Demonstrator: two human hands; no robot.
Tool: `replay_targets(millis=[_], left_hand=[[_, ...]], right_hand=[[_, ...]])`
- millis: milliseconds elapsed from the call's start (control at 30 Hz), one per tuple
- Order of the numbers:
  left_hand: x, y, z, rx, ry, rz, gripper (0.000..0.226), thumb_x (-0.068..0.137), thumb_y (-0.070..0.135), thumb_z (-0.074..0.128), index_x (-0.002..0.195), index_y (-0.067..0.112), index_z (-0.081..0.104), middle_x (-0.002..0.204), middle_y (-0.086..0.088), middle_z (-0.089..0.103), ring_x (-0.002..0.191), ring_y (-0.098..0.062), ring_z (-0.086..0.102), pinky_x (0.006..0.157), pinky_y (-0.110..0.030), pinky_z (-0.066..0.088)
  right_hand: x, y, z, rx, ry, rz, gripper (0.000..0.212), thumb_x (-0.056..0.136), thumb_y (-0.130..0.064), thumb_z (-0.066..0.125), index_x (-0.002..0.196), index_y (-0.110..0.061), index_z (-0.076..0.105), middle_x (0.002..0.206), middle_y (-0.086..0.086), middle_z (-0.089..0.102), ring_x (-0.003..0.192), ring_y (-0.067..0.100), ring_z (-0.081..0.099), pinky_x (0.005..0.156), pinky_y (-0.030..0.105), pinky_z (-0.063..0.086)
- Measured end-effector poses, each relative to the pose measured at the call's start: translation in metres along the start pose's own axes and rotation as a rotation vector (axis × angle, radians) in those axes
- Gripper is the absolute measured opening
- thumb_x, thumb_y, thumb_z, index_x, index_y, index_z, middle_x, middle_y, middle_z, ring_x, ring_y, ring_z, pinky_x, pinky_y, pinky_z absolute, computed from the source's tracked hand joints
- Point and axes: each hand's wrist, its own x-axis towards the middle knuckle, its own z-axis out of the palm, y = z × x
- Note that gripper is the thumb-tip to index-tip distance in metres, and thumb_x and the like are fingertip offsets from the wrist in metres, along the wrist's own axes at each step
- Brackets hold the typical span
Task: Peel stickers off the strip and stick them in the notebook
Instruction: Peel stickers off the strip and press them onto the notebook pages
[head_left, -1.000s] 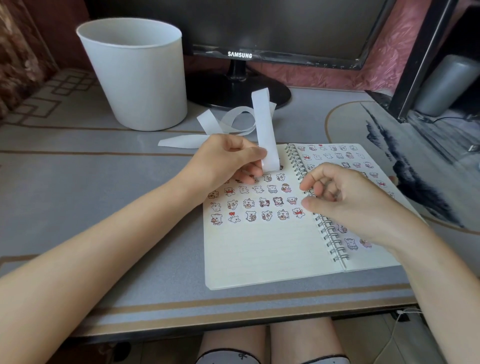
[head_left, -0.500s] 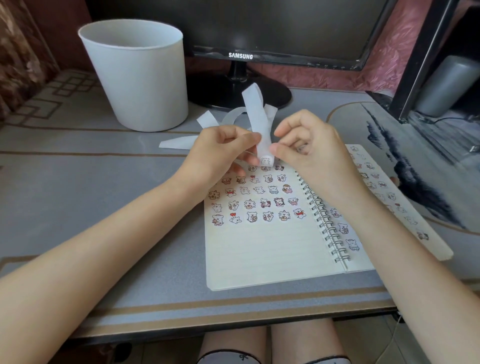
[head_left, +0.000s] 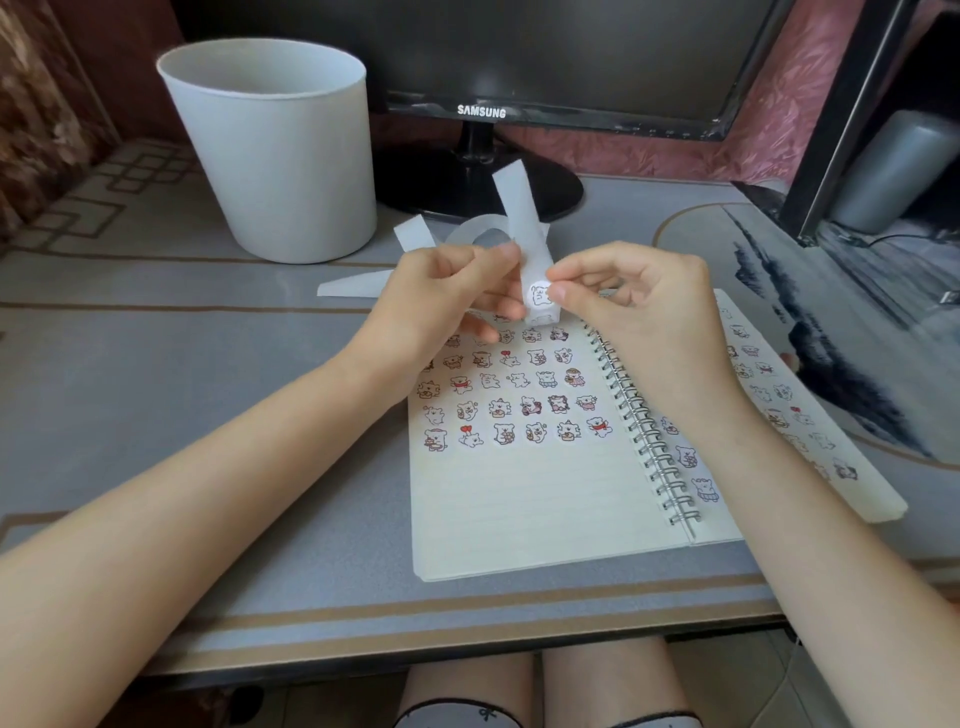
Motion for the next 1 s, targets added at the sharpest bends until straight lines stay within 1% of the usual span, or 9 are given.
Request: replay_targets(millis=[133, 367, 467, 533, 600, 733, 800, 900, 1000], left_hand=[[-0.002, -0.002, 0.001, 0.065, -0.065, 0.005, 0.012, 0.09, 0.014, 0.062, 0.09, 0.004, 0.069, 0.07, -0.002, 0.066, 0.064, -0.005, 0.064, 0.052, -0.016, 0.048], [-0.002, -0.002, 0.002, 0.059, -0.067, 0.036, 0.01, 0.089, 0.011, 0.062, 0.088, 0.003, 0.07, 0.066, 0.001, 0.065, 0.062, -0.004, 0.064, 0.053, -0.015, 0.048], [-0.002, -0.003, 0.002, 0.063, -0.078, 0.043, 0.01, 0.089, 0.01, 0.063, 0.084, 0.005, 0.069, 0.066, 0.002, 0.065, 0.064, -0.006, 0.065, 0.054, -0.016, 0.049], [-0.002, -0.003, 0.002, 0.063, -0.084, 0.034, 0.01, 0.089, 0.01, 0.063, 0.082, 0.005, 0.069, 0.066, 0.002, 0.066, 0.065, -0.006, 0.065, 0.054, -0.016, 0.05], [-0.002, -0.004, 0.002, 0.053, -0.086, 0.012, 0.011, 0.088, 0.01, 0.063, 0.082, 0.003, 0.069, 0.067, 0.002, 0.066, 0.065, -0.007, 0.065, 0.055, -0.016, 0.05], [0.0, -0.005, 0.001, 0.006, -0.082, -0.061, 0.012, 0.088, 0.011, 0.063, 0.079, 0.006, 0.067, 0.07, -0.001, 0.066, 0.066, -0.008, 0.066, 0.055, -0.017, 0.05], [0.001, -0.005, 0.0, -0.014, -0.068, -0.09, 0.011, 0.089, 0.012, 0.063, 0.081, 0.006, 0.067, 0.071, -0.002, 0.065, 0.066, -0.008, 0.066, 0.054, -0.016, 0.05], [0.003, -0.005, -0.002, -0.02, -0.038, -0.115, 0.01, 0.089, 0.013, 0.063, 0.086, 0.004, 0.067, 0.072, -0.002, 0.066, 0.064, -0.008, 0.066, 0.053, -0.016, 0.05], [0.002, -0.005, -0.002, -0.004, -0.033, -0.121, 0.016, 0.09, 0.012, 0.061, 0.094, -0.002, 0.067, 0.074, -0.005, 0.068, 0.06, -0.006, 0.065, 0.053, -0.015, 0.05]], right_hand=[[0.001, 0.001, 0.0, -0.006, 0.014, 0.005, 0.011, 0.08, -0.008, 0.073, 0.084, -0.019, 0.072, 0.081, -0.003, 0.072, 0.071, 0.001, 0.063, 0.072, 0.015, 0.05], [-0.001, 0.001, 0.001, -0.04, -0.004, 0.007, 0.007, 0.079, -0.013, 0.075, 0.084, -0.016, 0.073, 0.079, -0.005, 0.072, 0.072, 0.012, 0.066, 0.07, 0.025, 0.054], [-0.001, 0.0, 0.0, -0.053, -0.003, 0.006, 0.007, 0.078, -0.014, 0.075, 0.081, -0.019, 0.071, 0.076, -0.009, 0.07, 0.07, 0.003, 0.062, 0.069, 0.017, 0.049], [-0.001, 0.0, 0.0, -0.083, -0.011, 0.014, 0.006, 0.078, -0.015, 0.075, 0.08, -0.019, 0.07, 0.071, -0.014, 0.065, 0.059, -0.003, 0.054, 0.061, 0.009, 0.04], [-0.002, 0.001, 0.0, -0.133, -0.03, 0.012, 0.005, 0.08, -0.015, 0.073, 0.082, -0.017, 0.069, 0.069, -0.016, 0.058, 0.051, -0.005, 0.049, 0.055, 0.008, 0.034], [-0.003, 0.003, 0.002, -0.305, -0.027, -0.096, 0.004, 0.082, -0.02, 0.07, 0.081, -0.02, 0.067, 0.082, -0.015, 0.055, 0.078, 0.003, 0.049, 0.072, 0.011, 0.032], [-0.005, 0.001, 0.001, -0.344, -0.018, -0.15, 0.004, 0.083, -0.02, 0.07, 0.081, -0.02, 0.066, 0.086, -0.013, 0.056, 0.083, 0.009, 0.047, 0.076, 0.008, 0.032], [-0.01, -0.011, -0.001, -0.32, -0.024, -0.133, 0.004, 0.083, -0.021, 0.069, 0.084, -0.019, 0.066, 0.077, -0.017, 0.055, 0.07, -0.001, 0.047, 0.067, 0.008, 0.031], [-0.016, -0.028, -0.004, -0.128, -0.087, -0.006, 0.004, 0.08, -0.019, 0.072, 0.081, -0.018, 0.069, 0.07, -0.012, 0.062, 0.058, -0.004, 0.05, 0.062, 0.009, 0.037]])
